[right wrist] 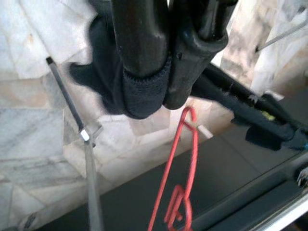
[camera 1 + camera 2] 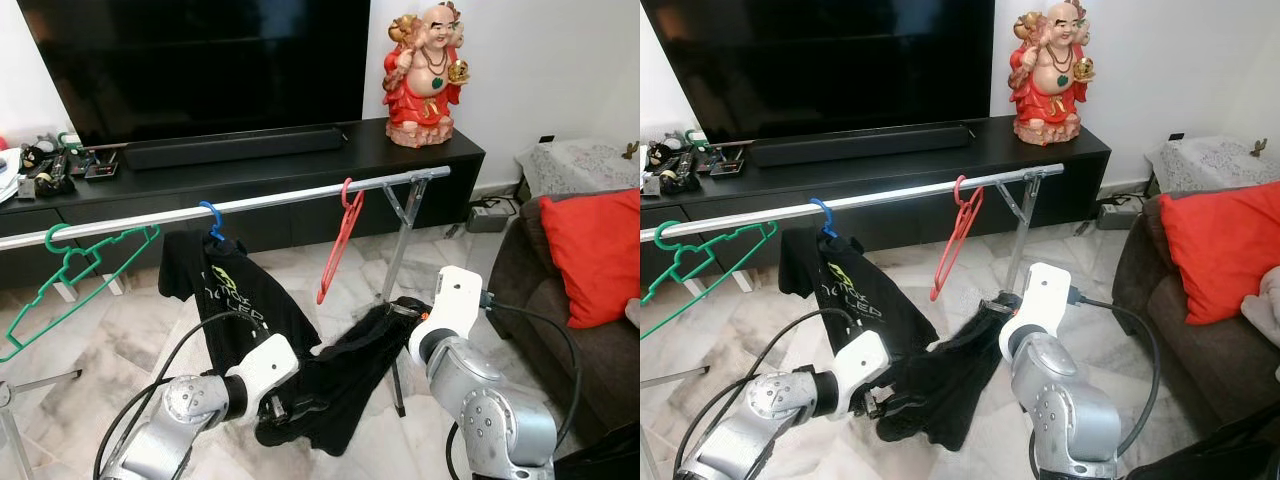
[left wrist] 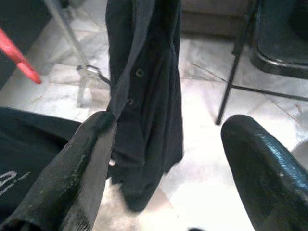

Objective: Hang hanger

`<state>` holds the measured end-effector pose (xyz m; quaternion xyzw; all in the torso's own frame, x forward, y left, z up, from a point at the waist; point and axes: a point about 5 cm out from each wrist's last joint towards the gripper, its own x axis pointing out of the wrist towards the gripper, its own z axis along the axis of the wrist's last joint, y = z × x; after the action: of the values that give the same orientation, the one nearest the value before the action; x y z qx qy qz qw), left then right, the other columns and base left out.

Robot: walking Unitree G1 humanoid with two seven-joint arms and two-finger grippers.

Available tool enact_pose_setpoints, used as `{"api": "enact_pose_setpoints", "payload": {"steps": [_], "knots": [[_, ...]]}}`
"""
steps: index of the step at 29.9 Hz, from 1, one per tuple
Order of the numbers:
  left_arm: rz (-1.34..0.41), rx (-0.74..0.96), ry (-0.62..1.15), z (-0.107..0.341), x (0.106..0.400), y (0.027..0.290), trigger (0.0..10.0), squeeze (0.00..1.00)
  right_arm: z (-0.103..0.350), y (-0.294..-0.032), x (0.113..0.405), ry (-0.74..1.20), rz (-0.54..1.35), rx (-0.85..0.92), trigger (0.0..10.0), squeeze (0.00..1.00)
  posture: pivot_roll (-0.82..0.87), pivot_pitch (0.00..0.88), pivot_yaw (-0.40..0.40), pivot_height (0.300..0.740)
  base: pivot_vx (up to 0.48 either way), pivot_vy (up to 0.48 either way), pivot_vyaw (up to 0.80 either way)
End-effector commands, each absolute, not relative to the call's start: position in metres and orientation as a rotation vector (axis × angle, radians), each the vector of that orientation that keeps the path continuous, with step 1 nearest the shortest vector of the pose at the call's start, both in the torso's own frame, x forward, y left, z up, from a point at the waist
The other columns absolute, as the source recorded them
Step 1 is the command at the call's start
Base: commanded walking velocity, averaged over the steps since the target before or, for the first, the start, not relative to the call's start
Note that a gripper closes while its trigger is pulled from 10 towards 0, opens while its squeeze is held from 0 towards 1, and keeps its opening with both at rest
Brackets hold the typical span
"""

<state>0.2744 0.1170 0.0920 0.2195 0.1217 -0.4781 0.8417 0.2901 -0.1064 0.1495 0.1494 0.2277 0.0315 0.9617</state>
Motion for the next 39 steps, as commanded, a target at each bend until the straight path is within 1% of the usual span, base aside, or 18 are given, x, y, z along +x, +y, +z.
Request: {"api": "enact_pose_setpoints", "payload": {"steps": [1,7,10,14,17,26,27,29,30,31,32,34,37,38,39], "knots": [[-1.033,0.515,0.22,0.104,0.278,0.111,10.0,0.0,0.162,-0.095,0.283,0.431,0.109,0.314,10.0,0.0,0.09,0.036,0.044,0.74,0.0,0.0,0.0],[-1.042,0.54,0.181,0.112,0.282,0.102,10.0,0.0,0.171,-0.087,0.276,0.431,0.123,0.326,10.0,0.0,0.08,0.052,0.046,0.74,0.0,0.0,0.0],[-1.072,0.495,0.169,0.117,0.281,0.094,10.0,0.0,0.175,-0.085,0.273,0.433,0.122,0.331,10.0,0.0,0.08,0.059,0.046,0.74,0.0,0.0,0.0],[-1.065,0.456,0.156,0.12,0.282,0.087,10.0,0.0,0.178,-0.081,0.27,0.432,0.13,0.333,10.0,0.0,0.08,0.065,0.045,0.74,0.0,0.0,0.0],[-1.059,0.37,0.147,0.124,0.281,0.078,10.0,0.0,0.182,-0.077,0.269,0.429,0.138,0.336,10.0,0.0,0.08,0.069,0.045,0.74,0.0,0.0,0.0],[-1.057,0.324,0.16,0.122,0.277,0.07,10.0,0.0,0.181,-0.08,0.271,0.43,0.121,0.337,10.0,0.0,0.08,0.072,0.041,0.74,0.0,0.0,0.0],[-1.033,0.312,0.159,0.122,0.279,0.071,10.0,0.0,0.182,-0.081,0.272,0.417,0.132,0.322,10.0,0.0,0.08,0.071,0.04,0.74,0.0,0.0,0.0],[-0.962,0.313,0.157,0.121,0.285,0.079,10.0,0.0,0.186,-0.087,0.277,0.356,0.133,0.287,10.0,0.0,0.08,0.071,0.04,0.74,0.0,0.0,0.0],[-0.879,0.286,0.166,0.117,0.292,0.093,10.0,0.0,0.187,-0.103,0.285,0.283,0.084,0.254,10.0,0.0,0.08,0.067,0.039,0.74,0.0,0.0,0.0],[-0.833,0.276,0.175,0.113,0.295,0.105,10.0,0.0,0.185,-0.116,0.289,0.252,0.038,0.238,10.0,0.0,0.08,0.065,0.037,0.74,0.0,0.0,0.0],[-0.833,0.276,0.175,0.113,0.295,0.105,10.0,0.0,0.185,-0.116,0.289,0.252,0.038,0.238,10.0,0.0,0.08,0.065,0.037,0.74,0.0,0.0,0.0],[-0.76,0.287,0.214,0.1,0.294,0.127,10.0,0.0,0.163,-0.137,0.294,0.287,-0.034,0.239,10.0,0.0,0.08,0.064,0.039,0.74,0.0,0.0,0.0],[-0.698,0.29,0.26,0.085,0.29,0.144,10.0,0.0,0.141,-0.148,0.293,0.34,-0.06,0.215,10.0,0.0,0.09,0.06,0.037,0.74,0.0,0.0,0.0],[-0.698,0.29,0.26,0.085,0.29,0.144,10.0,0.0,0.141,-0.148,0.293,0.34,-0.06,0.215,10.0,0.0,0.09,0.06,0.037,0.74,0.0,0.0,0.0],[-0.641,0.265,0.314,0.067,0.283,0.157,10.0,0.0,0.12,-0.153,0.289,0.398,-0.082,0.208,10.0,0.0,0.1,0.06,0.036,0.74,0.0,0.0,0.0]]}}
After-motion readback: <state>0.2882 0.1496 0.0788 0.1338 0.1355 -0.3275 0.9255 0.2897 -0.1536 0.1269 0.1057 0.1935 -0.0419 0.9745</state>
